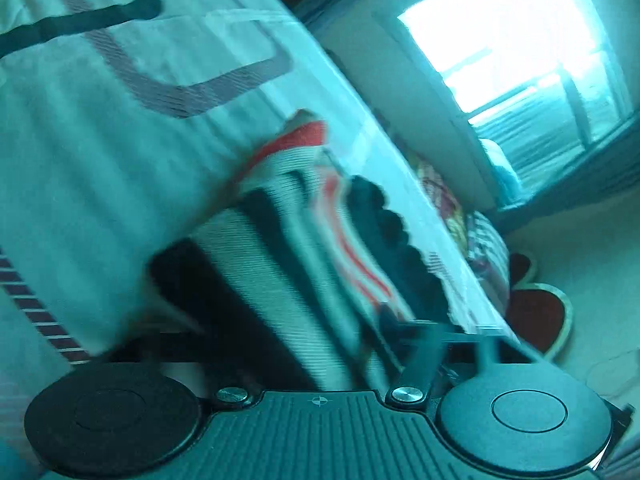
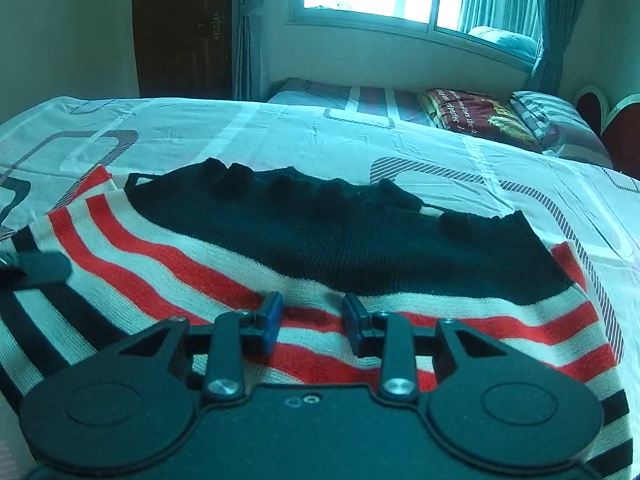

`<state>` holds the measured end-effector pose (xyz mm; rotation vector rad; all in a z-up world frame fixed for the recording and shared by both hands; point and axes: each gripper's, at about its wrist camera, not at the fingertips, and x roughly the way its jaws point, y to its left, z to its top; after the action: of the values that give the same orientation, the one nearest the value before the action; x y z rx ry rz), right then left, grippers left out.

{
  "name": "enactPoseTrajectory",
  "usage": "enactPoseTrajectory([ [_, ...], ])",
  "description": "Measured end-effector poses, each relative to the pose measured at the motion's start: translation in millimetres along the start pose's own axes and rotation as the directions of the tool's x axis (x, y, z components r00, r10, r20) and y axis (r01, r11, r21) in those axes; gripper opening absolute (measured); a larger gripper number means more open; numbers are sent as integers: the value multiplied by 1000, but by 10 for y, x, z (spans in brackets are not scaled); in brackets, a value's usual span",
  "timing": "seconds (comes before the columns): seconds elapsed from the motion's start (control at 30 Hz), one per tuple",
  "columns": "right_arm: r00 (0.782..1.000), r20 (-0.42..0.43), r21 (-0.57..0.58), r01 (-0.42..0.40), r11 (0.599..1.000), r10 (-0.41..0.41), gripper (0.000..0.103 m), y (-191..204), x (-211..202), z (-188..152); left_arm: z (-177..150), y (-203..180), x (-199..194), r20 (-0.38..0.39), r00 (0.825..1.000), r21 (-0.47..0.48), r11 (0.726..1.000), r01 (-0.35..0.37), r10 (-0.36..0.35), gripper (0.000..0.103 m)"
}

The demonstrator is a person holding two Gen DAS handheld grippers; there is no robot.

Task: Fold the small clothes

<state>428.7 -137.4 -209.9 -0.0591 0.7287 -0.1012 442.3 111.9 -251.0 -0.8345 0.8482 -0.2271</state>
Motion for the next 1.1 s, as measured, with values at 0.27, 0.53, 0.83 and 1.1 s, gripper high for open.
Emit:
enactPoseTrajectory([
  [0.27,1000,19,17,-17,1000,16,34,-40,-17,-27,-21,-39,-96,60,998,8,1000,0,0,32],
  [0.53,999,19,28,-38,999,37,34,-94,-43,-29,-36,-509,-248,136,988,248,968,32,-68,27],
  [0.83,998,70,176,-7,984,-6,34,-655,-384,-46,-368,-1476,-53,12,978,631,760,156,-210,25],
  [1.1,996,6,253,88,963,-92,37,-1305,-623,-329,-1015,-1813,283,-211,966,753,605,258,-149,26],
])
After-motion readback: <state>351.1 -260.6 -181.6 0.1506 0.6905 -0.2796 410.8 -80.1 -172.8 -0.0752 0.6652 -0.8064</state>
